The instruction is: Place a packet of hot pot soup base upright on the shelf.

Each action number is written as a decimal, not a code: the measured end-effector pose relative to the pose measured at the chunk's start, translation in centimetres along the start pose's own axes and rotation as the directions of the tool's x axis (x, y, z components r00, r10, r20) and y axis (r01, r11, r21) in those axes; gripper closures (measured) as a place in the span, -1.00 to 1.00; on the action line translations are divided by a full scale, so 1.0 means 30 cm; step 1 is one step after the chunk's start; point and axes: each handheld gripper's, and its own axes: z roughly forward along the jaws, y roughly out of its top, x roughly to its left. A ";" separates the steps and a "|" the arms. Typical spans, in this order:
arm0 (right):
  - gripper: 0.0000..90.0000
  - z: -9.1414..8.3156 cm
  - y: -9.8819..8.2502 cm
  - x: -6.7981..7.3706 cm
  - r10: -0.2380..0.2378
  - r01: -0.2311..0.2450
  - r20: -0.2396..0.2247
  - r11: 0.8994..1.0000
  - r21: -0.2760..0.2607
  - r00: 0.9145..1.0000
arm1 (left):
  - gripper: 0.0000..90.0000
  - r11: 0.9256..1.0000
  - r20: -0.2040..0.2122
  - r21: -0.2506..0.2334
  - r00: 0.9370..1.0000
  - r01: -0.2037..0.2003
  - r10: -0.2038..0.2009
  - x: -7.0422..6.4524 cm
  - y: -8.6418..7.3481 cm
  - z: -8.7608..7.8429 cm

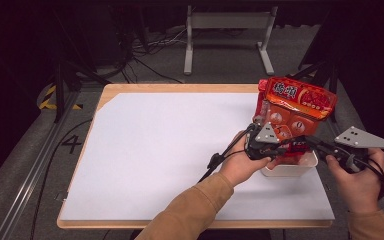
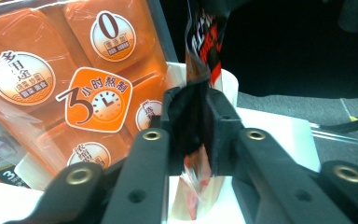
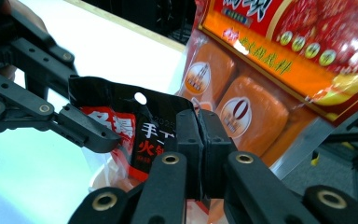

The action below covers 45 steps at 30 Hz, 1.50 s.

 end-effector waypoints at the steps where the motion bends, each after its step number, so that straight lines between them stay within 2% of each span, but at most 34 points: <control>1: 0.91 0.004 -0.006 -0.001 0.028 -0.028 -0.008 0.999 0.018 1.000 | 0.69 1.000 0.003 0.001 1.000 0.001 -0.001 -0.001 -0.001 0.000; 2: 0.74 0.005 -0.008 -0.004 0.044 -0.043 -0.030 0.998 0.040 0.999 | 0.61 1.000 -0.004 0.001 1.000 0.000 0.000 -0.002 -0.002 -0.002; 3: 0.65 0.007 -0.009 -0.005 0.049 -0.047 -0.031 0.998 0.049 0.998 | 0.57 1.000 -0.010 0.003 1.000 -0.001 0.001 -0.002 -0.002 -0.006; 4: 0.55 0.008 -0.011 -0.006 0.036 -0.036 -0.012 0.998 0.044 0.999 | 0.57 1.000 -0.005 0.002 1.000 0.001 -0.001 0.000 -0.002 -0.009; 5: 0.53 0.007 -0.011 -0.008 0.025 -0.026 0.009 0.999 0.042 1.000 | 0.54 1.000 -0.006 -0.003 1.000 0.004 -0.004 0.000 -0.003 -0.011; 8: 0.49 0.004 -0.011 -0.012 0.036 -0.037 0.004 0.998 0.047 0.999 | 0.59 1.000 -0.005 -0.003 1.000 0.003 -0.003 -0.002 -0.001 -0.015; 10: 0.36 0.008 -0.011 -0.013 0.031 -0.032 0.020 0.998 0.049 0.999 | 0.55 1.000 -0.008 -0.009 1.000 -0.003 0.003 -0.004 0.001 -0.017; 13: 0.34 0.012 -0.008 -0.010 0.033 -0.034 0.018 0.999 0.040 0.999 | 0.48 1.000 -0.017 -0.015 1.000 -0.003 0.003 -0.006 0.003 -0.019; 15: 0.29 0.015 -0.004 -0.005 0.035 -0.035 0.008 0.999 0.030 0.999 | 0.34 1.000 -0.026 -0.021 1.000 0.000 -0.001 -0.007 0.004 -0.023; 18: 0.25 0.017 0.005 0.003 0.033 -0.033 -0.002 0.999 0.019 0.999 | 0.27 0.999 -0.020 -0.036 1.000 0.005 -0.005 -0.009 0.007 -0.036; 19: 0.22 0.022 0.012 0.008 0.031 -0.030 -0.012 0.999 0.015 0.999 | 0.12 0.999 -0.022 -0.038 1.000 0.011 -0.012 -0.011 0.007 -0.044; 21: 0.19 0.024 0.019 0.013 0.033 -0.033 -0.026 0.999 0.003 0.999 | 0.07 0.999 -0.012 -0.034 1.000 0.017 -0.017 -0.019 0.000 -0.079; 22: 0.18 0.024 0.023 0.016 0.039 -0.039 -0.038 0.999 -0.005 0.999 | 0.03 0.999 -0.012 -0.034 1.000 0.017 -0.017 -0.019 0.000 -0.079; 23: 0.16 0.025 0.027 0.019 0.044 -0.045 -0.049 0.999 -0.012 0.998 | -0.04 1.000 -0.029 -0.019 0.999 0.012 -0.012 -0.022 -0.008 -0.116; 25: 0.09 0.028 0.033 0.027 0.043 -0.045 -0.063 0.998 -0.031 0.997 | -0.11 1.000 -0.041 -0.020 0.999 0.017 -0.018 -0.024 -0.016 -0.159; 27: -0.01 0.031 0.039 0.038 0.046 -0.050 -0.072 0.998 -0.048 0.996 | -0.19 1.000 -0.045 -0.020 0.999 0.016 -0.017 -0.024 -0.019 -0.177; 28: -0.07 0.036 0.043 0.049 0.048 -0.053 -0.083 0.997 -0.063 0.995 | -0.22 0.999 -0.066 -0.025 0.998 0.021 -0.022 -0.022 -0.032 -0.233; 29: -0.12 0.040 0.046 0.060 0.047 -0.055 -0.094 0.996 -0.076 0.994 | -0.24 0.999 -0.066 -0.025 0.998 0.021 -0.022 -0.022 -0.032 -0.233; 30: -0.19 0.044 0.050 0.074 0.044 -0.054 -0.103 0.994 -0.092 0.994 | -0.25 1.000 -0.093 -0.022 0.995 0.017 -0.019 -0.019 -0.048 -0.288; 31: -0.24 0.047 0.054 0.082 0.039 -0.050 -0.107 0.993 -0.103 0.993 | -0.25 1.000 -0.105 -0.020 0.994 0.021 -0.023 -0.018 -0.057 -0.315; 32: -0.24 0.047 0.054 0.082 0.039 -0.050 -0.107 0.993 -0.103 0.993 | -0.26 1.000 -0.105 -0.020 0.994 0.021 -0.023 -0.018 -0.057 -0.315; 35: -0.36 0.065 0.071 0.119 0.025 -0.043 -0.127 0.989 -0.143 0.992 | -0.30 0.999 -0.140 -0.027 0.989 0.036 -0.039 -0.010 -0.090 -0.409; 38: -0.43 0.082 0.083 0.148 0.017 -0.044 -0.156 0.985 -0.169 0.988 | -0.33 0.998 -0.180 -0.034 0.982 0.046 -0.051 -0.003 -0.122 -0.496; 43: -0.50 0.116 0.098 0.198 -0.005 -0.033 -0.193 0.981 -0.192 0.981 | -0.47 0.995 -0.234 -0.044 0.967 0.094 -0.102 0.018 -0.182 -0.625; 44: -0.52 0.126 0.099 0.212 -0.006 -0.036 -0.207 0.979 -0.199 0.978 | -0.50 0.994 -0.259 -0.042 0.959 0.105 -0.112 0.018 -0.203 -0.657; 45: -0.52 0.131 0.099 0.218 -0.005 -0.039 -0.211 0.979 -0.202 0.977 | -0.51 0.994 -0.270 -0.035 0.956 0.107 -0.112 0.019 -0.214 -0.675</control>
